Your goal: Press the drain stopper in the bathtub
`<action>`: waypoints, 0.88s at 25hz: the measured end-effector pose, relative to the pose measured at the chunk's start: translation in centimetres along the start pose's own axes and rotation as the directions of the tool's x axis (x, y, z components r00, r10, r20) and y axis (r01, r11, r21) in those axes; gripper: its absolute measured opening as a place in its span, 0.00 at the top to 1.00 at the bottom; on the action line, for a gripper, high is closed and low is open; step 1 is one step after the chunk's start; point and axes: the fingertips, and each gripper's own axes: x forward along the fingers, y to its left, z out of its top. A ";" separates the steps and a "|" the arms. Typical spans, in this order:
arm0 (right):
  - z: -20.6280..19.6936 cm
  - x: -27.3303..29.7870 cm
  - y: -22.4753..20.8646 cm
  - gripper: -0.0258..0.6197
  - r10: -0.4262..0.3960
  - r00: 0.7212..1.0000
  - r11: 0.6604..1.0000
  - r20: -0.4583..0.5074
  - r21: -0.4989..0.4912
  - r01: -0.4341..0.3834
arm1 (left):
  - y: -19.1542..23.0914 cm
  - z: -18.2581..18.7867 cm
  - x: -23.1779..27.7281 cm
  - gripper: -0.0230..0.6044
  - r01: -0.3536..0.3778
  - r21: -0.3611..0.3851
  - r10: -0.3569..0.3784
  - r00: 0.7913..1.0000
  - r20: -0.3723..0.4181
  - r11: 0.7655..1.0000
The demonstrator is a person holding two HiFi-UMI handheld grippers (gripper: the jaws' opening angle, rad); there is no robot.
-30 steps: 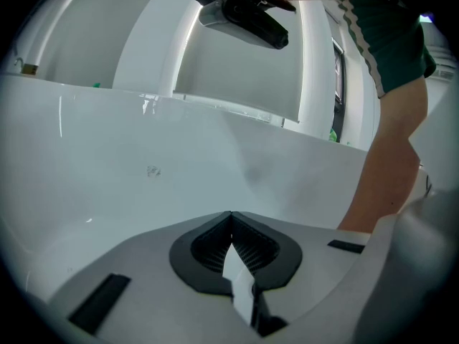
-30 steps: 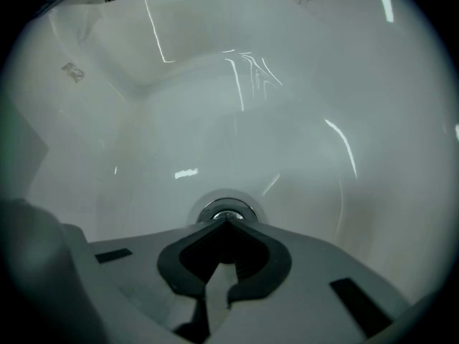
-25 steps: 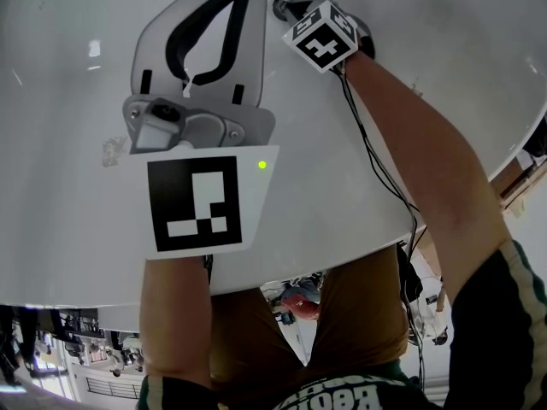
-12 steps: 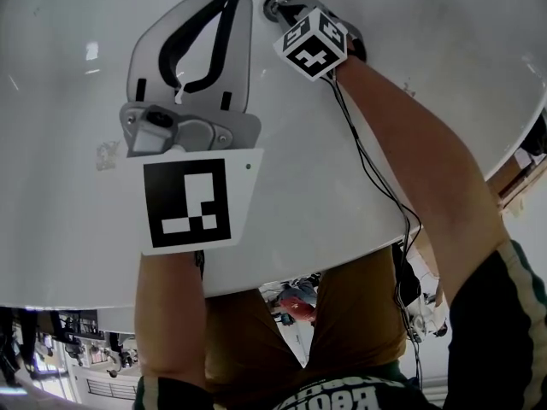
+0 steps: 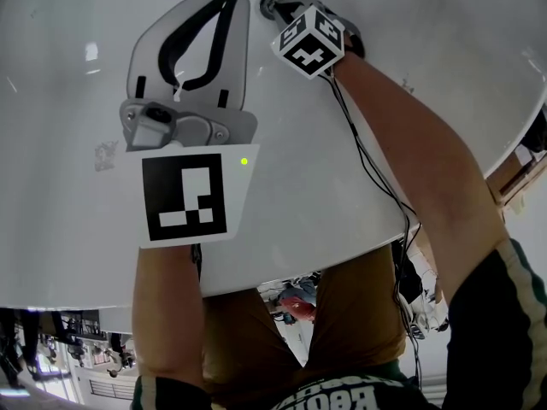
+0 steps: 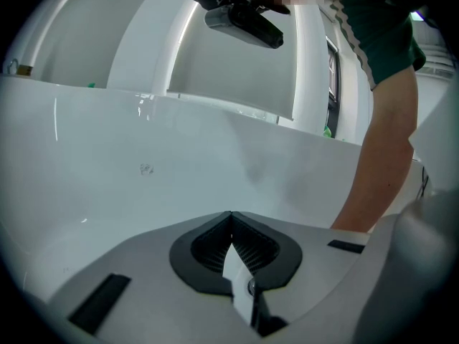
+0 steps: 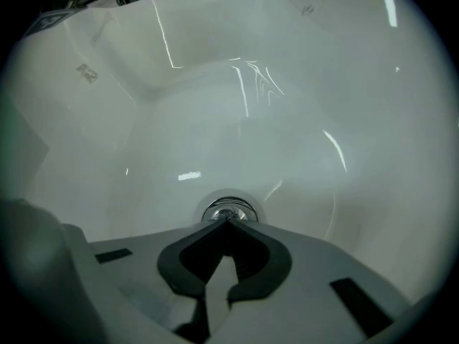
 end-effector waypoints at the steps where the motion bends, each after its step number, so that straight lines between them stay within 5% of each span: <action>1: -0.1 0.0 0.0 0.94 0.001 1.000 1.000 0.000 -0.004 -0.001 | 0.0 -0.1 0.0 0.96 0.000 -0.002 0.000 1.000 -0.003 1.000; 9: -0.2 0.2 0.5 0.94 0.027 1.000 0.999 0.005 -0.045 -0.027 | -0.1 -0.6 0.3 0.96 0.006 -0.006 -0.006 1.000 -0.013 1.000; 12: -0.2 -0.2 1.6 0.62 0.070 0.997 0.996 0.022 -0.054 -0.069 | -0.1 -0.8 0.3 0.96 0.004 -0.014 -0.004 1.000 -0.019 1.000; 22: 1.2 -3.4 -0.4 0.59 0.023 0.994 1.000 0.111 -0.007 -0.023 | -1.4 -0.3 0.1 0.96 0.022 -0.022 -0.023 0.999 -0.048 1.000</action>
